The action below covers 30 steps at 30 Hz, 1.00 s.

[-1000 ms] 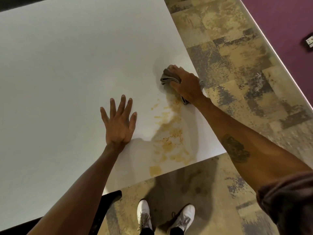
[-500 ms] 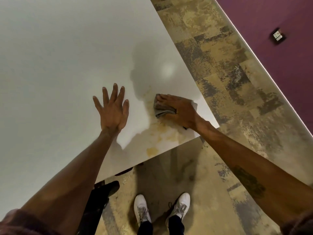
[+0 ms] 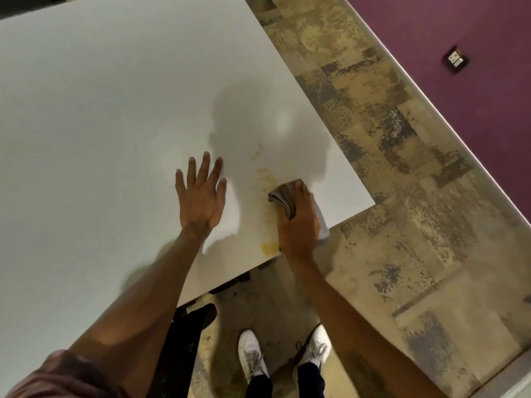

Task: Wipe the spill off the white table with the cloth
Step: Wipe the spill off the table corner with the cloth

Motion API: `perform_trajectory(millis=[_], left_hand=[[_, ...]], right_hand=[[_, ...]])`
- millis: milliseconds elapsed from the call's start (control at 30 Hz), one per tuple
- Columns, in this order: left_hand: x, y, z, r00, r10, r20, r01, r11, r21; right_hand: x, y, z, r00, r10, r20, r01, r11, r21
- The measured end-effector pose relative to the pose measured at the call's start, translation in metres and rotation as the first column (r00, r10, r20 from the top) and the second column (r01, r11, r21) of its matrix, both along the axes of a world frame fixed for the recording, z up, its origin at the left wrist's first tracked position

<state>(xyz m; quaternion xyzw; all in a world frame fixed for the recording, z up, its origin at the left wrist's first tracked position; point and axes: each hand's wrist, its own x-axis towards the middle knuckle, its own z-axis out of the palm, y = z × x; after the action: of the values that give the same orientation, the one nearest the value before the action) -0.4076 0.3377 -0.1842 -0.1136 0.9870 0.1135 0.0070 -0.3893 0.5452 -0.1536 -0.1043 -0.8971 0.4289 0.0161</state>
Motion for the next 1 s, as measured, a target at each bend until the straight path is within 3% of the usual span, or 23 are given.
perform_trajectory(millis=[67,167,267,433,600,733,900,1000], left_hand=[[-0.001,-0.001,0.000,1.000,0.006,0.007,-0.006,1.000,-0.007],[-0.003,0.000,-0.001,0.999,0.041,0.010,-0.041,0.999,-0.011],[-0.004,0.000,-0.002,0.998,0.060,0.033,-0.061,0.998,0.012],[-0.005,0.000,0.001,0.997,0.058,0.043,-0.060,0.996,0.060],[-0.007,-0.002,-0.002,0.998,0.048,0.043,-0.051,0.997,0.057],[-0.008,-0.003,-0.003,0.999,0.040,0.033,-0.042,0.998,0.054],[-0.006,-0.002,-0.002,0.999,0.035,0.020,-0.036,0.997,0.063],[-0.005,-0.004,-0.002,0.999,0.031,-0.018,-0.029,0.997,0.067]], right_hand=[[-0.002,-0.028,0.003,0.977,-0.210,-0.041,0.210,0.978,0.015],[-0.020,-0.055,0.005,0.934,-0.345,-0.092,0.348,0.937,0.018],[-0.046,-0.069,0.002,0.926,-0.364,-0.103,0.366,0.931,-0.001],[-0.105,-0.083,-0.005,0.956,-0.262,-0.133,0.265,0.964,0.003],[-0.157,-0.094,-0.005,0.986,-0.081,-0.149,0.089,0.995,0.052],[-0.184,-0.088,-0.003,0.976,0.159,-0.146,-0.154,0.987,0.045],[-0.191,-0.069,0.005,0.878,0.477,-0.050,-0.478,0.878,-0.020],[-0.178,-0.062,0.006,0.771,0.635,-0.044,-0.636,0.771,-0.029]])
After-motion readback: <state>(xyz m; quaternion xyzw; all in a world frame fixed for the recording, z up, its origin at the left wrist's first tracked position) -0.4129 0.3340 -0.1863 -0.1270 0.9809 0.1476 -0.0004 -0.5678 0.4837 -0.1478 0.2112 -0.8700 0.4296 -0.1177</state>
